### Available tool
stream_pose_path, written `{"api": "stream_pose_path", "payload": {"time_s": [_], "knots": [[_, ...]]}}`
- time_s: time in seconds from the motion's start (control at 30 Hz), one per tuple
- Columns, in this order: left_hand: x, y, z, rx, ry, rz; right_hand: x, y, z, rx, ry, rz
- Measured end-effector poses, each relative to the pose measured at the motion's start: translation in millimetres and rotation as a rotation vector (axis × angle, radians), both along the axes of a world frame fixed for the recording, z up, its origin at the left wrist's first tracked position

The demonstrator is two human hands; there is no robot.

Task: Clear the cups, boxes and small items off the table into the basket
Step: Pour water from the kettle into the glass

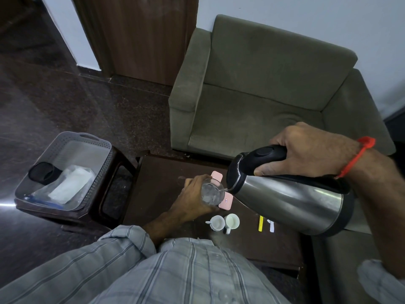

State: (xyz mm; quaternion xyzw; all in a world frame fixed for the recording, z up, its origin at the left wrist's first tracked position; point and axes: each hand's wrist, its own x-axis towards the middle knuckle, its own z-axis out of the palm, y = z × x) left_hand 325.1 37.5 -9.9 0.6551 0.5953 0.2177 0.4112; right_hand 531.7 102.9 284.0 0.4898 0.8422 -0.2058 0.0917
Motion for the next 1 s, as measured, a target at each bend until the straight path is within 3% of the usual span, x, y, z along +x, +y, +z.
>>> {"api": "stream_pose_path", "payload": {"time_s": [1.0], "knots": [[1.9,4.9,-9.0,0.038,-0.007,-0.012,1.2,7.0,-4.1,0.030,-0.057,-0.008]]}}
